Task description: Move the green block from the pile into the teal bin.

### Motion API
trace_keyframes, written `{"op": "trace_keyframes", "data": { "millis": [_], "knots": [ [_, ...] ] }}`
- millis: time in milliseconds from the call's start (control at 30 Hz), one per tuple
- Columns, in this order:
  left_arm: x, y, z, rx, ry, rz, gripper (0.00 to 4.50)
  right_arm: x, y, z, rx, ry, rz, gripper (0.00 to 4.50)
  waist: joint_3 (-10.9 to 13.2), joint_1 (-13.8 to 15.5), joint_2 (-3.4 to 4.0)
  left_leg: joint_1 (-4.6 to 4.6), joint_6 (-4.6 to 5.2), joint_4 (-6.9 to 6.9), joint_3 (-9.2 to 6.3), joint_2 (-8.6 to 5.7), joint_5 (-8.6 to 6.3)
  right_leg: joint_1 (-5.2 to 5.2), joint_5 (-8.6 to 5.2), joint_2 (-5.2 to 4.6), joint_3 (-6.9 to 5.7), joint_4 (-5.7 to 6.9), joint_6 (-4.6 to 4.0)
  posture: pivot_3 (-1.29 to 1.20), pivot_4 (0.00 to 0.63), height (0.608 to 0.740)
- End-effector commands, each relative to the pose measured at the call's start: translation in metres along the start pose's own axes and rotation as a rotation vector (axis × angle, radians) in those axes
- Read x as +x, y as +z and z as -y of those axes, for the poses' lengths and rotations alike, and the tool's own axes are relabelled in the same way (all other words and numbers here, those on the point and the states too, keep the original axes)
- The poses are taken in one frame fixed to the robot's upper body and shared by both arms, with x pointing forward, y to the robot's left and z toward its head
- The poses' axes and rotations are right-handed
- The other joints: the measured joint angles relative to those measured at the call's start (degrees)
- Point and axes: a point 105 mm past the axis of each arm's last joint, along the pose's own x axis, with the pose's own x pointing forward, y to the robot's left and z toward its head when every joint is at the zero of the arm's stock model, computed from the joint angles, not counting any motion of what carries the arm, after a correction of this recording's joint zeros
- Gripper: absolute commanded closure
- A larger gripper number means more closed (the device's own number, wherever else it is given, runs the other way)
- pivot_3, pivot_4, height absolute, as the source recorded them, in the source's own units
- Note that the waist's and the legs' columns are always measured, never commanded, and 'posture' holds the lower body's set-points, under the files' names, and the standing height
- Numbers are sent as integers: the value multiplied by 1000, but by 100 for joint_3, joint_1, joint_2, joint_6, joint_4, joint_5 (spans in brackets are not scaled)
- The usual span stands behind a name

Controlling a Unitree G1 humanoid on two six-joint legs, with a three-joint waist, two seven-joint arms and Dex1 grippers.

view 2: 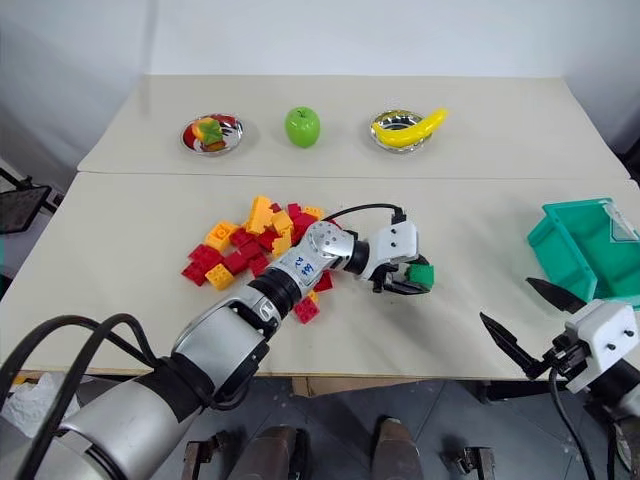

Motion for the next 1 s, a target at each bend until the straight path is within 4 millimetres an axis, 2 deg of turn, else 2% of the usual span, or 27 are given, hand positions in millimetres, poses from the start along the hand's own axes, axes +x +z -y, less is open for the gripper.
{"op": "trace_keyframes", "data": {
  "millis": [33,167,233,300,400,500,600,667,767,833,933,1000],
  "knots": [
    [-4,23,2,32,-45,144,534,-5,6,1,7,-24,11,0,0,28,0,-3,3,9,0,-2,-2,1,2,-1,3,0,3,0,150,740],
    [-39,28,-18,-25,49,270,534,-4,5,6,28,-44,5,0,-1,42,1,-6,13,27,1,-2,-8,3,4,-1,6,4,4,0,150,740],
    [-81,25,-21,-6,86,384,534,-7,3,10,35,-43,-11,0,-3,19,5,-5,13,26,1,-1,-8,3,4,-1,7,6,4,0,150,740],
    [-118,16,-14,71,125,431,534,-10,1,14,47,-37,-25,0,-11,-72,19,4,13,21,10,5,-8,2,5,0,12,10,3,0,150,740],
    [-153,-1,1,110,163,400,15,-10,-4,17,53,7,-47,0,-13,-94,22,16,12,11,21,13,-8,0,5,3,18,17,-3,0,150,740],
    [-195,-20,23,74,211,316,15,3,-8,19,32,92,-62,0,-12,-76,21,7,15,39,21,12,-10,4,16,2,20,14,1,0,150,740],
    [-224,-24,39,45,293,269,15,24,-6,17,-10,219,-63,0,-12,-53,19,9,19,52,24,11,-11,10,29,3,37,13,5,0,150,740],
    [-236,-27,50,27,342,231,15,41,-5,13,-32,329,-86,0,-13,-30,21,10,20,57,25,11,-11,10,33,2,43,14,4,0,150,740],
    [-244,-31,64,9,383,182,15,64,-4,8,-95,464,-132,0,-14,-22,23,12,20,58,27,11,-11,10,34,2,51,15,4,0,150,740],
    [-250,-37,74,-14,431,150,15,94,-7,10,-190,544,-192,0,-15,-48,22,12,20,58,28,13,-10,9,35,5,49,13,2,0,150,740],
    [-253,-39,82,-31,471,135,15,121,-8,14,-239,583,-230,0,-14,-83,23,11,20,57,37,15,-11,2,38,7,53,11,0,0,150,740],
    [-252,-38,86,-38,494,132,15,136,-14,11,-267,644,-277,0,-14,-90,23,6,19,55,35,17,-10,-4,38,8,51,13,0,0,150,740]
  ]
}}
